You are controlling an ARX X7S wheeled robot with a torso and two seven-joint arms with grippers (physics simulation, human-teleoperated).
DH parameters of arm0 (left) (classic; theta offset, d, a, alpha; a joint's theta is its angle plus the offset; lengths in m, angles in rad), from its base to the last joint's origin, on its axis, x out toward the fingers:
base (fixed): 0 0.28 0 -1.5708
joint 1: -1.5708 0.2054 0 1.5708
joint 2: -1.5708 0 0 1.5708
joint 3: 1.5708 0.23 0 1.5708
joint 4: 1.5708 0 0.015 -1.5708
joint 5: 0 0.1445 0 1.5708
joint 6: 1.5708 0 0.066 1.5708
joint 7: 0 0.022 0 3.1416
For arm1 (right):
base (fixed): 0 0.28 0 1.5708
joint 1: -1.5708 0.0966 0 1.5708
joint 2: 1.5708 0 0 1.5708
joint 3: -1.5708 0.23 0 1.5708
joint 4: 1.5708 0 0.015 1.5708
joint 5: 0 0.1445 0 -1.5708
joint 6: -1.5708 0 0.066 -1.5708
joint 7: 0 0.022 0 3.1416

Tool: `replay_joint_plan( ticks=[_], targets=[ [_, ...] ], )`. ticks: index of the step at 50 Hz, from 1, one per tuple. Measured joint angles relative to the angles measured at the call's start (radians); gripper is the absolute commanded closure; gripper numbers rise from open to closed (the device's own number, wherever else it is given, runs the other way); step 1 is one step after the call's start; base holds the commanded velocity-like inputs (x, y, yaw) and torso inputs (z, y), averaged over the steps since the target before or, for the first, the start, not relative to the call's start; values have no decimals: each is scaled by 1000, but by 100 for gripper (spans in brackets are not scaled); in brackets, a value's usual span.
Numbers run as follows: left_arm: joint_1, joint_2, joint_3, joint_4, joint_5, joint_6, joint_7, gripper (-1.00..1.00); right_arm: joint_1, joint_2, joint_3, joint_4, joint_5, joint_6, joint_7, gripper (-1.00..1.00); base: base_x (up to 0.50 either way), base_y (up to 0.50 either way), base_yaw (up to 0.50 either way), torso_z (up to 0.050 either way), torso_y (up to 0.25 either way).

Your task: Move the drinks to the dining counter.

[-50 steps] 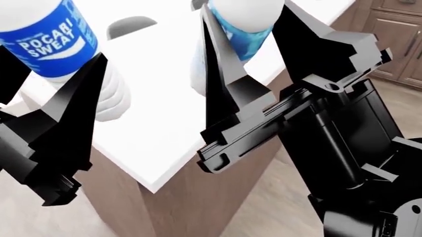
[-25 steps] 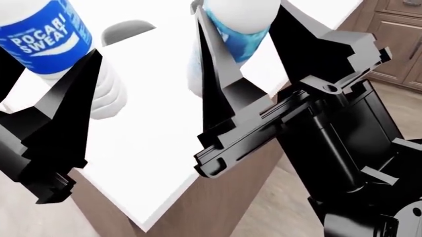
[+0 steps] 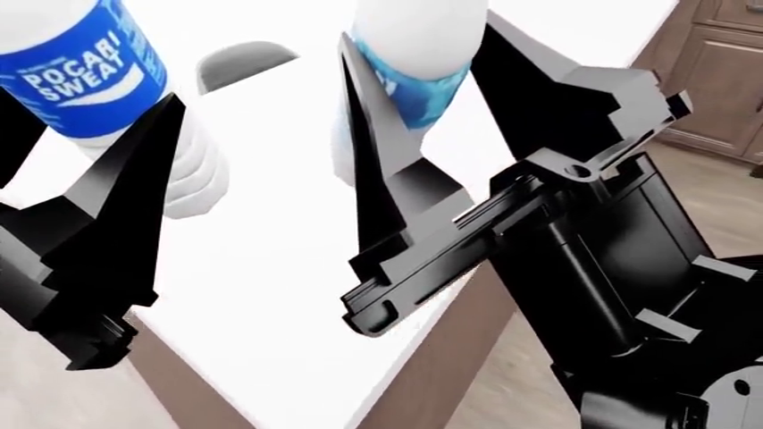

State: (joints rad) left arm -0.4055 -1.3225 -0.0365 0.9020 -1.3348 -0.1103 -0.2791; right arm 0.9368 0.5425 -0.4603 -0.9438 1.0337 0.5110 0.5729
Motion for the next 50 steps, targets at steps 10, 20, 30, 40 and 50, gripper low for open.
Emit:
replay_joint_plan(
  ticks=[10,20,30,40,50],
  targets=[
    [4,12,5,-1,8,-7,1,100,-14,2,-1,10,8,-17,-9,100,-130,-14,0,1,1],
    [16,20,4,-1,15,-9,5,100,-21,8,0,15,6,-25,-10,100,-137,185,0,0,1],
    [11,27,10,-1,17,-16,8,100,-23,11,-2,17,15,-28,-8,100,0,0,0,0,0],
    [13,33,12,-1,20,-20,12,100,-4,10,-3,34,48,-26,-9,100,0,0,0,0,1],
    [26,35,2,0,21,-20,15,100,60,-5,-4,135,127,-6,-36,100,0,0,0,1,0]
  ],
)
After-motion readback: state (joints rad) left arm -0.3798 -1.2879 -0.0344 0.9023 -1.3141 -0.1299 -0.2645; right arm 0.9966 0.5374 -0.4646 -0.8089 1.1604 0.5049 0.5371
